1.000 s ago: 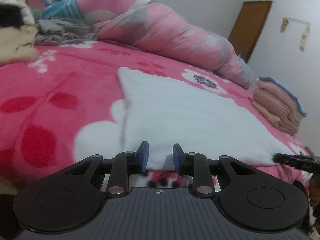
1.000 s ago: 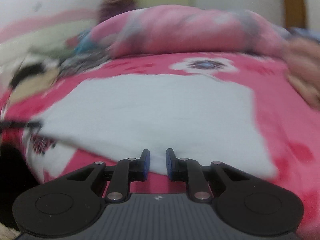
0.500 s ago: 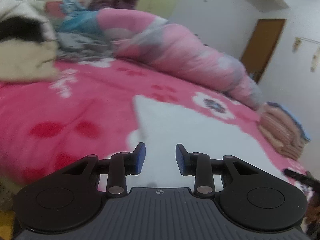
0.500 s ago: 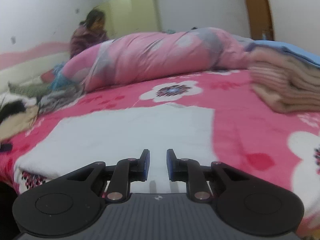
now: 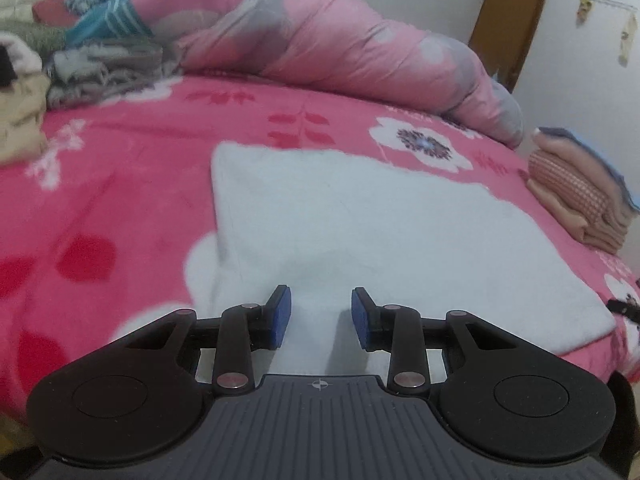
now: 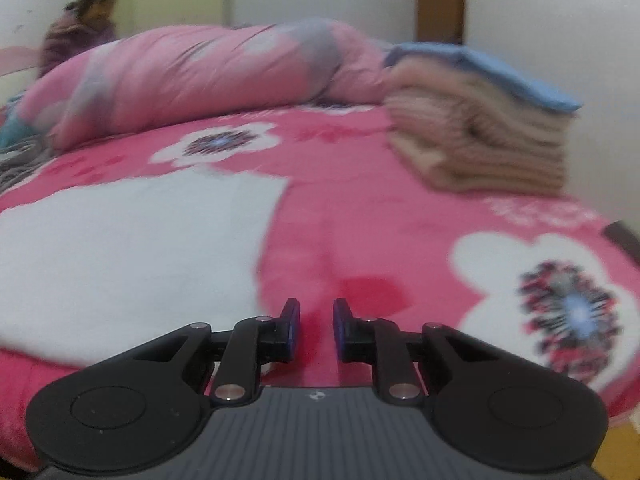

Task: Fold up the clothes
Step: 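Move both open grippers over the white shirt toward its corner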

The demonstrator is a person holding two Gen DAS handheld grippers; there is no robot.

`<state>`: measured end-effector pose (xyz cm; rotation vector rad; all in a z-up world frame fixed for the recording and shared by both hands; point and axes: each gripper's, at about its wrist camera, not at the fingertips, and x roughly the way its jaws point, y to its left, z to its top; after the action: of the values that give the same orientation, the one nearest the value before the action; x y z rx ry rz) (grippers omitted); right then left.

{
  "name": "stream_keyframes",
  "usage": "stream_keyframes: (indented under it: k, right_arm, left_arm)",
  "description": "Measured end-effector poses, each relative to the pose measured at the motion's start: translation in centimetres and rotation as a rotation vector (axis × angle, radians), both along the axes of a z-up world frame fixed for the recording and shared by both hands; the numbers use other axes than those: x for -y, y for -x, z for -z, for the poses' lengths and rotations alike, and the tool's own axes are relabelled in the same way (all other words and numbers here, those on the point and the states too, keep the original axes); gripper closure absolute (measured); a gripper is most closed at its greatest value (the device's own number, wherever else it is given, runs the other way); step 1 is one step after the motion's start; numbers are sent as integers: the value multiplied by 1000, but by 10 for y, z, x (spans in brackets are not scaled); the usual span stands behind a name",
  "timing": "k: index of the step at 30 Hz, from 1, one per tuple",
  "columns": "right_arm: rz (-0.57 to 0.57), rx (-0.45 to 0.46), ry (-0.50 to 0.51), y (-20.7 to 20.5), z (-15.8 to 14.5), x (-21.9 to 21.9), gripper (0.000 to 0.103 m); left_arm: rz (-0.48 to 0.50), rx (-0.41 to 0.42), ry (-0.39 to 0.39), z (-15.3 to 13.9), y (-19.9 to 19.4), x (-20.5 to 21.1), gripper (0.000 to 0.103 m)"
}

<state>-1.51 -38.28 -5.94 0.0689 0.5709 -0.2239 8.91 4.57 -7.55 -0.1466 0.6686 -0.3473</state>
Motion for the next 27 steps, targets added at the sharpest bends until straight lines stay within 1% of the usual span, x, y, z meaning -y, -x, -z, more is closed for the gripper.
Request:
stream_keyframes:
  k: [2, 5, 7, 9, 11, 13, 15, 17, 18, 19, 21, 24, 27]
  right_arm:
    - [-40, 36, -38, -6, -8, -8, 84]
    - [-171, 47, -57, -26, -8, -37, 84]
    - [-249, 21, -34, -43, -2, -55, 84]
    - [-269, -28, 4, -58, 8, -63, 84]
    - [-245, -51, 4, -65, 13, -52, 84]
    - [-193, -57, -19, -68, 12, -31, 84]
    - [-115, -66, -12, -70, 7, -6, 84]
    - [-81, -67, -63, -77, 1, 16, 83]
    - [-92, -64, -80, -82, -3, 20, 83]
    - [-117, -54, -84, -89, -8, 19, 83]
    - [-230, -35, -88, -107, -16, 4, 83]
    - [-423, -55, -129, -136, -19, -21, 82]
    - [-535, -106, -71, -164, -11, -46, 83]
  left_arm:
    - [15, 7, -10, -1, -7, 11, 70]
    - [37, 17, -24, -2, -19, 27, 70]
    - [37, 13, -38, 0, -27, 35, 70]
    - [5, -11, -51, 8, -37, 36, 70]
    - [-29, -18, -68, 12, -40, 29, 70]
    - [-54, 1, -119, 8, -40, 23, 70]
    - [-71, 18, -179, 3, -41, 18, 70]
    - [-75, 24, -191, -4, -46, 18, 70]
    - [-68, 27, -184, -8, -51, 20, 70]
    - [-50, 31, -179, -10, -56, 26, 70]
    - [-13, 41, -171, -15, -66, 41, 70]
    - [60, 52, -235, -11, -79, 75, 70]
    - [69, 18, -289, 2, -95, 92, 70]
